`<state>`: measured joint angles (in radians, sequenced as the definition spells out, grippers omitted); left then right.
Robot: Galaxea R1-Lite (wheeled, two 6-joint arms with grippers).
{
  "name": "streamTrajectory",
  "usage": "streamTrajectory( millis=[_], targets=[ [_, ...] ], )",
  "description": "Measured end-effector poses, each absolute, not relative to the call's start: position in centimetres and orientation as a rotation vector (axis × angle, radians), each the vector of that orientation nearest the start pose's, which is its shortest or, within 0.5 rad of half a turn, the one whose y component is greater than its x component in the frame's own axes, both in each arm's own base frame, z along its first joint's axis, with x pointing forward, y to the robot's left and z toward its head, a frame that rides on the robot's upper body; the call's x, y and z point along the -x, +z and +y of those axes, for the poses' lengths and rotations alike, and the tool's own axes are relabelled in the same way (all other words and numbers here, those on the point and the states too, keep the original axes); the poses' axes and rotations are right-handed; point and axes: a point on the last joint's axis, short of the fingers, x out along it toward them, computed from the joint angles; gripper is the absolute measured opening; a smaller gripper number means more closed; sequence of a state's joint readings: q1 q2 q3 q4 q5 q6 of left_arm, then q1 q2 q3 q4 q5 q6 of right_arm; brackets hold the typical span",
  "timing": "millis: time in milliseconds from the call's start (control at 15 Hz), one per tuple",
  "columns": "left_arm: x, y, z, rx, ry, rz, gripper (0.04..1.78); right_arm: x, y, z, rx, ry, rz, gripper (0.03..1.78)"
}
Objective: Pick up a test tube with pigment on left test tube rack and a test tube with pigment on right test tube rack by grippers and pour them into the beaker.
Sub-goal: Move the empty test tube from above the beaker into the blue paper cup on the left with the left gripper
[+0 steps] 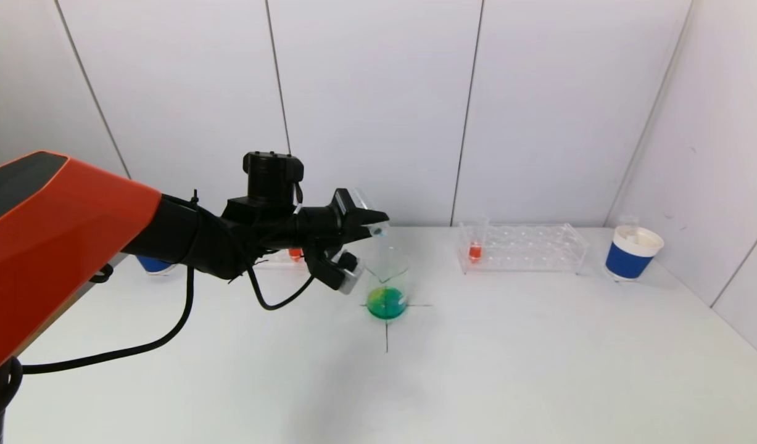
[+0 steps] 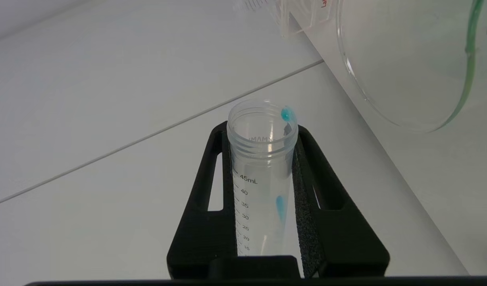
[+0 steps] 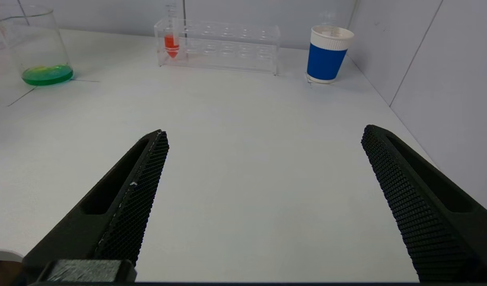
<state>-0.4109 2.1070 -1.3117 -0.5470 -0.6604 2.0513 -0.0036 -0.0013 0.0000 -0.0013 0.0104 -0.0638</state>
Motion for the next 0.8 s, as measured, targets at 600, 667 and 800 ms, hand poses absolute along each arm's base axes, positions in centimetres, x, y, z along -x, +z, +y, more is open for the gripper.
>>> streamTrajectory(
  millis=[600, 667, 800],
  targets=[
    [-38.17, 16.10, -18.49, -1.691, -0.935, -0.847, 0.44, 2.29, 7.56, 0.03, 0.063, 0.007, -0.003, 1.77],
    [-38.16, 16.28, -18.49, -1.653, -0.937, -0.829, 0.44, 2.29, 7.56, 0.03, 0.063, 0.007, -0.003, 1.77],
    [-38.06, 16.83, -18.55, -1.577, -0.927, -0.806, 0.44, 2.29, 7.55, 0.03, 0.064, 0.008, -0.002, 1.77]
  ],
)
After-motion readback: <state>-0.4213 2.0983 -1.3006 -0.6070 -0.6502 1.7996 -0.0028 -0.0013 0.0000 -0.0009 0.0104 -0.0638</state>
